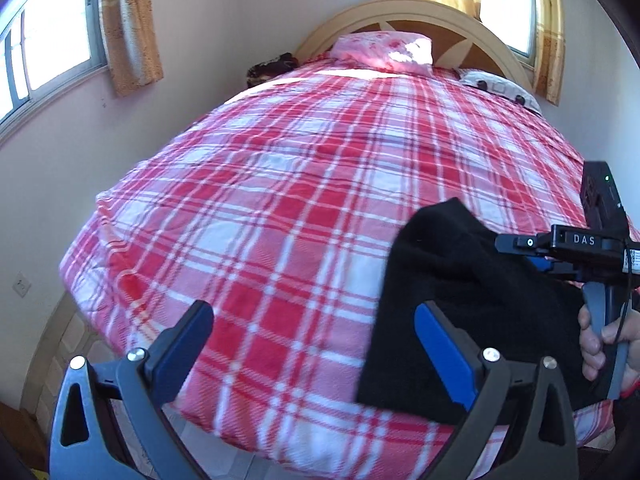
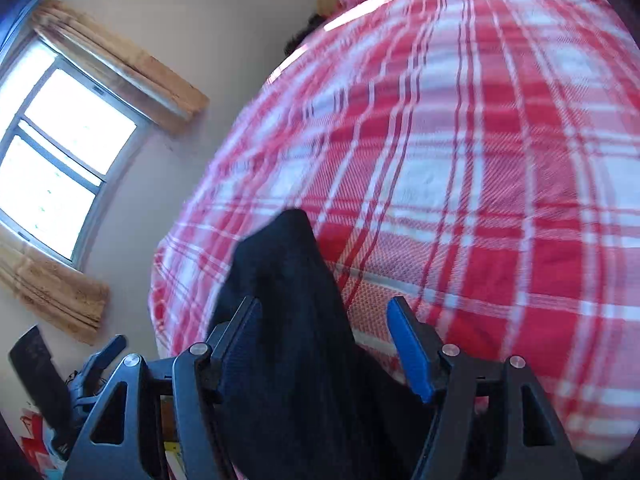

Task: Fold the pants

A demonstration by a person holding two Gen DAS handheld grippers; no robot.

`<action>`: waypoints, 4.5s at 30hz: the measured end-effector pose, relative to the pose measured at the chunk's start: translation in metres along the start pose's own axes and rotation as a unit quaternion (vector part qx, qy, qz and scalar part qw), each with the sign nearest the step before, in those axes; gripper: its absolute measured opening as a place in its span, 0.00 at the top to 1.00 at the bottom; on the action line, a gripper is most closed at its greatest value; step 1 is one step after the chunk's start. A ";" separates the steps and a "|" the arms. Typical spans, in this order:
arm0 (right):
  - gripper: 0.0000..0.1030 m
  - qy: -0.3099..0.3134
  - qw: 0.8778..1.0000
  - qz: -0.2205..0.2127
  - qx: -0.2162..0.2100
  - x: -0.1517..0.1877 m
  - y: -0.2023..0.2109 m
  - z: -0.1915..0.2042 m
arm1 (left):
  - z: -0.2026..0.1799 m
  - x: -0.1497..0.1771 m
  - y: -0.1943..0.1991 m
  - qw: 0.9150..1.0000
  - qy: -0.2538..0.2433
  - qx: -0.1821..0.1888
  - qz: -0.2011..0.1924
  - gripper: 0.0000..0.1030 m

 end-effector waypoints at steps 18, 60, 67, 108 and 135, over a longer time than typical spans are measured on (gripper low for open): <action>0.93 0.260 0.964 -0.048 -0.006 0.099 0.004 0.178 | 0.066 -0.008 0.008 0.997 0.072 -0.036 -0.022 0.00; 0.58 0.114 0.974 -0.121 0.155 0.117 0.182 0.022 | -0.069 0.038 -0.041 1.000 -0.005 -0.026 0.004 0.00; 0.58 0.076 0.991 0.009 0.107 0.095 0.091 -0.008 | -0.028 0.016 -0.024 0.999 0.019 -0.034 -0.024 0.00; 0.37 -0.256 0.844 -0.202 0.426 0.140 0.423 -0.266 | -0.079 0.049 -0.079 0.999 0.025 0.018 0.012 0.00; 0.94 -0.256 0.839 -0.367 0.311 0.230 0.518 -0.215 | -0.080 0.048 -0.079 1.000 0.025 0.016 0.011 0.00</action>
Point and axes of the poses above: each gripper's, at about its wrist camera, not at the fingertips, and y roughly against the way its jaws point, z to its left, x to its underside, the point moved 3 cm from there along -y, roughly the way its jaws point, and after that the axes turned 10 degrees about y, right-handed, at the moved point
